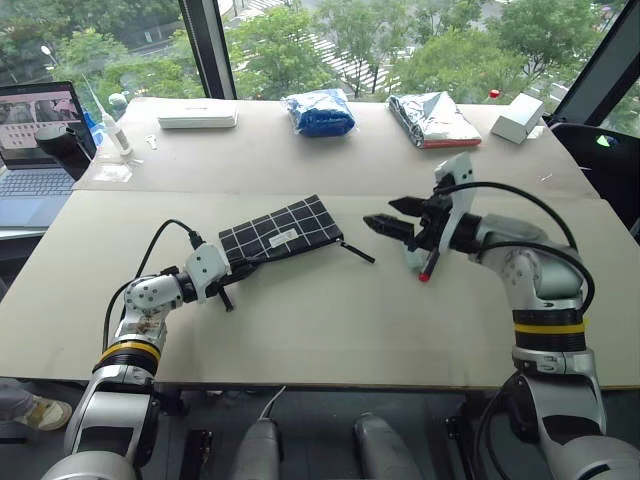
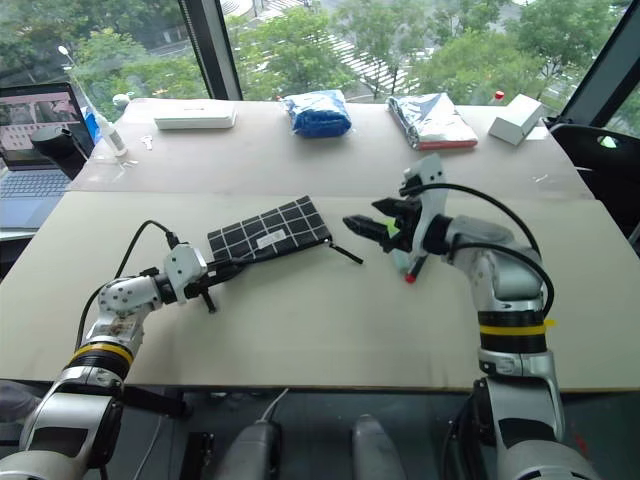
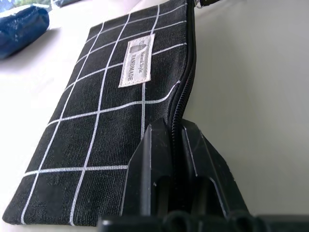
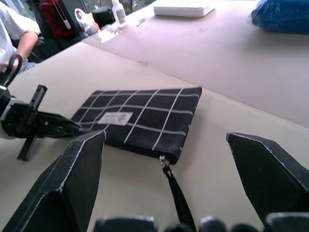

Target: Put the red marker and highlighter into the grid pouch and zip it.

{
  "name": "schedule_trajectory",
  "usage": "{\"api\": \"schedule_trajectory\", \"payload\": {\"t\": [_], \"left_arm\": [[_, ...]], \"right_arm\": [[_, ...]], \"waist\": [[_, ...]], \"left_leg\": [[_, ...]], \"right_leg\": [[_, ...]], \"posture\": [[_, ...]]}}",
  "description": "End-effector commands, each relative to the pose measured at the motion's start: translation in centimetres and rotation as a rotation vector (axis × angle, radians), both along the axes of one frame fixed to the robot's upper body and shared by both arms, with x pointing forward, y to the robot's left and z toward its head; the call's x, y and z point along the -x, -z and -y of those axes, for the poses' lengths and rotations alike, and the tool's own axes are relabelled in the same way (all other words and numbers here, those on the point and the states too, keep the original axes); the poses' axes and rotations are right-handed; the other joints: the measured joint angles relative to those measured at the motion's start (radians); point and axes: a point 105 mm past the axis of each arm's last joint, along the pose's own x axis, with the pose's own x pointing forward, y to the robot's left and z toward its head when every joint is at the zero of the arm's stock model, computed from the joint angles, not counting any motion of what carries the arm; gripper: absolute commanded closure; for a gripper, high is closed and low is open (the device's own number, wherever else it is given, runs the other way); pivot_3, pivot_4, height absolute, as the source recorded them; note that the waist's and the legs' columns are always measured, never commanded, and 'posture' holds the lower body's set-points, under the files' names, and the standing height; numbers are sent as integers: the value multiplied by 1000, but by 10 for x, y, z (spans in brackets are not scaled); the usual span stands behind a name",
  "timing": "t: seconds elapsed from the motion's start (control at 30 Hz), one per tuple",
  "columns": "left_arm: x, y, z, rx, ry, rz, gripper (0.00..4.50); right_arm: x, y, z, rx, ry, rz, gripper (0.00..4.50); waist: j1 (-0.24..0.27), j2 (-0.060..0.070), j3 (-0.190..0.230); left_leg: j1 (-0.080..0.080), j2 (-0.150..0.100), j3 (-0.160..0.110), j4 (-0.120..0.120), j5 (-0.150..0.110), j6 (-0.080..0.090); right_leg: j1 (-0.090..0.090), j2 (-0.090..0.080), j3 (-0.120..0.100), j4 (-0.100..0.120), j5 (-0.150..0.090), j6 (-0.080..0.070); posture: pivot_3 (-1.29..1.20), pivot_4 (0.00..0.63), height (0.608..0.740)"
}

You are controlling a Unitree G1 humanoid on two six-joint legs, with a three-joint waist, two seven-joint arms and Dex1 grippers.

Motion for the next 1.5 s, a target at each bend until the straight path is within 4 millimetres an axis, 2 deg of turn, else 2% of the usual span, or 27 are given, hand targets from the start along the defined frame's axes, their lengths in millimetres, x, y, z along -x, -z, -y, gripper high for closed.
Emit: {"api": "schedule_trajectory", "payload": {"t": [0.03, 0.23, 0.87, 0.97, 1.0, 1.03, 1.27, 1.33, 1.5], "left_arm": [[-2, -20, 11, 59, 2, 46, 4500], [1, -23, 17, 59, 9, 37, 4500], [3, -32, 18, 106, -19, 40, 4500], [4, -33, 18, 110, -22, 39, 4500], [4, -33, 18, 110, -24, 38, 4500], [4, -32, 18, 111, -25, 37, 4500], [4, -32, 18, 116, -31, 35, 4500], [3, -32, 19, 118, -32, 35, 4500], [3, -32, 20, 125, -30, 32, 4500]], "right_arm": [[-10, -1, -6, 32, 53, 64, 44], [-19, 10, -18, 97, 58, 85, 44], [-36, 36, -17, 267, 64, 113, 44], [-37, 36, -17, 263, 65, 115, 741], [-37, 36, -17, 262, 63, 118, 1200], [-36, 36, -19, 259, 49, 121, 1375], [-28, 36, -25, 248, -6, 122, 3899], [-27, 36, -28, 248, -22, 124, 4475], [-17, 33, -47, 241, -105, 139, 4475]], "waist": [[0, 0, 0], [0, 0, 0], [1, 0, 0], [0, 0, 0], [0, 0, 0], [0, 0, 0], [1, 0, 0], [1, 0, 0], [0, 0, 0]], "left_leg": [[0, 0, 0, 0, 0, 0], [0, 0, 0, 0, 0, 0], [0, 0, 0, 0, 0, 0], [0, 0, 0, 0, 0, 0], [0, 0, 0, 0, 0, 0], [0, 0, 0, 0, 0, 0], [0, 0, 0, 0, 0, 0], [0, 0, 0, 0, 0, 0], [0, 0, 0, 0, 0, 0]], "right_leg": [[0, 0, 0, 0, 0, 0], [0, 0, 0, -1, 0, 0], [0, 0, 0, -1, 0, 0], [0, 0, 0, -1, 0, 0], [0, 0, 0, -1, 0, 0], [0, 0, 0, -1, 0, 0], [0, 0, 0, -1, 0, 0], [0, 0, 0, -1, 0, 0], [0, 0, 0, -1, 0, 0]], "posture": [[0, 150, 740], [0, 150, 740], [0, 150, 740], [0, 150, 740], [0, 150, 740], [0, 150, 740], [0, 150, 740], [0, 150, 740], [0, 150, 740]]}}
